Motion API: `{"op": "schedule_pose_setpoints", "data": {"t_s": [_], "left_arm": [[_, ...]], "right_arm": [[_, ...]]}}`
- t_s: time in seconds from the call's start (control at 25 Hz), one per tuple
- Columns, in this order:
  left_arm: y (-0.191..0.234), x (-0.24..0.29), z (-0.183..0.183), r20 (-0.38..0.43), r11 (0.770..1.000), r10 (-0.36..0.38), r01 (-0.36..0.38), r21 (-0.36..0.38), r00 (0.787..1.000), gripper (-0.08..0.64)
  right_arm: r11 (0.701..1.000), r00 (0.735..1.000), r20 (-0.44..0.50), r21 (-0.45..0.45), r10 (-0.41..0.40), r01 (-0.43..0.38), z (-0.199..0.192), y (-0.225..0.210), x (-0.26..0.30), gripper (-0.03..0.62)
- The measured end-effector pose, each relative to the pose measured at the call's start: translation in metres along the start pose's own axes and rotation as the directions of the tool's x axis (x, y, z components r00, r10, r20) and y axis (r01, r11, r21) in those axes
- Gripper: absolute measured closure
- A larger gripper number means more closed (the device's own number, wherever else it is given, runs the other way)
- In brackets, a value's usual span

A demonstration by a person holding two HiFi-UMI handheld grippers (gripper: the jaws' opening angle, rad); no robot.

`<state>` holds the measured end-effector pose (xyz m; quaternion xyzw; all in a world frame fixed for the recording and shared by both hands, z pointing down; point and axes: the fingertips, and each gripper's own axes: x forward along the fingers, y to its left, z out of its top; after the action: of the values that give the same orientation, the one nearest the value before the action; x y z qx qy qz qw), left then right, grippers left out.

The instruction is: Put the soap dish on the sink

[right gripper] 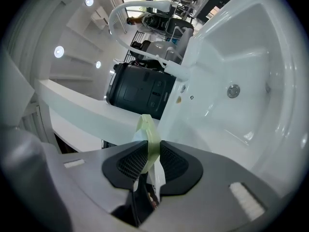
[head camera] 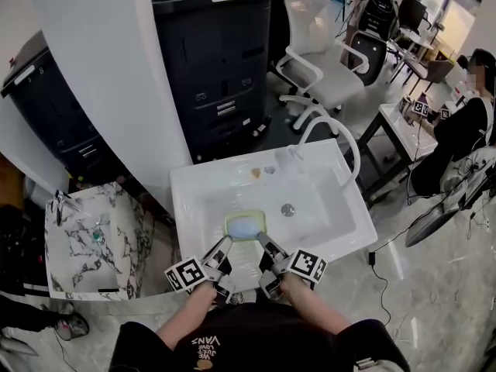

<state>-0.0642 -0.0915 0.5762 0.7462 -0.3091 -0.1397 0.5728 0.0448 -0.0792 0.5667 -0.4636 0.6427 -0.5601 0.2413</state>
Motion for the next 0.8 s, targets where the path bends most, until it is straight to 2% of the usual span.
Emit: {"op": "schedule_pose_setpoints", "data": {"t_s": [0.8], "left_arm": [[0.042,0.082,0.029,0.069,0.995,0.098,-0.098,0.005,0.993,0.439]], "right_arm": [[0.999,0.991,-0.134,-0.037,-0.031,0.027,0.064,-0.042,0.073,0.515]]}}
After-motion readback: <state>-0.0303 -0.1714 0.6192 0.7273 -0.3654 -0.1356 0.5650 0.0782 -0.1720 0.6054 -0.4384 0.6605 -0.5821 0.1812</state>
